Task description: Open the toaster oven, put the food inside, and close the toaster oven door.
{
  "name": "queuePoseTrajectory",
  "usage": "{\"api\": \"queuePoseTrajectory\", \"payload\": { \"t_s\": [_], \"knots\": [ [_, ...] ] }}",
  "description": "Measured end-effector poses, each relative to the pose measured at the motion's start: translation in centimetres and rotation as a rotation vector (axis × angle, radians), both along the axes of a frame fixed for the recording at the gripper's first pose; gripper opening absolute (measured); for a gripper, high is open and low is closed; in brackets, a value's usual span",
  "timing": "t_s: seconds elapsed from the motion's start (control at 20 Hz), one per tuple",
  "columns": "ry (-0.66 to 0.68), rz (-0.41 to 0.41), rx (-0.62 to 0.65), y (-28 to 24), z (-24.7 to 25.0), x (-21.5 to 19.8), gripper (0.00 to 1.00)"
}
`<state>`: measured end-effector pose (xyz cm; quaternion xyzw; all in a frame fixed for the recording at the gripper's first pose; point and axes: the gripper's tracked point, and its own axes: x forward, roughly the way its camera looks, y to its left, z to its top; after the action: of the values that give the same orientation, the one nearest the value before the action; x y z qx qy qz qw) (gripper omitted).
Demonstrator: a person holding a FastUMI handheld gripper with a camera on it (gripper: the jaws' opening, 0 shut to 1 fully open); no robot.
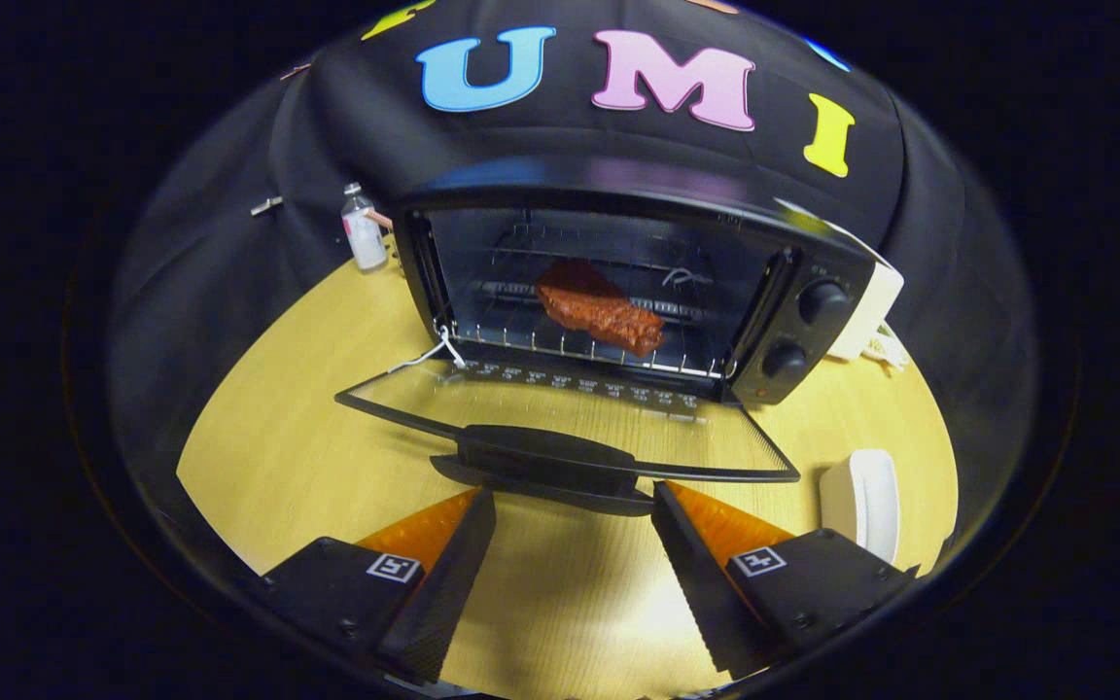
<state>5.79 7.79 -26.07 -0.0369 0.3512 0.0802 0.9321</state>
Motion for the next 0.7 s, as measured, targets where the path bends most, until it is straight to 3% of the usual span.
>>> {"api": "queuePoseTrajectory", "payload": {
  "t_s": [0.45, 0.7],
  "knots": [
    [-0.145, -0.033, 0.103, -0.2, 6.6, 3.0, 1.0],
    [-0.23, -0.001, 0.112, 0.0, 9.8, 3.2, 0.99]
  ]
}}
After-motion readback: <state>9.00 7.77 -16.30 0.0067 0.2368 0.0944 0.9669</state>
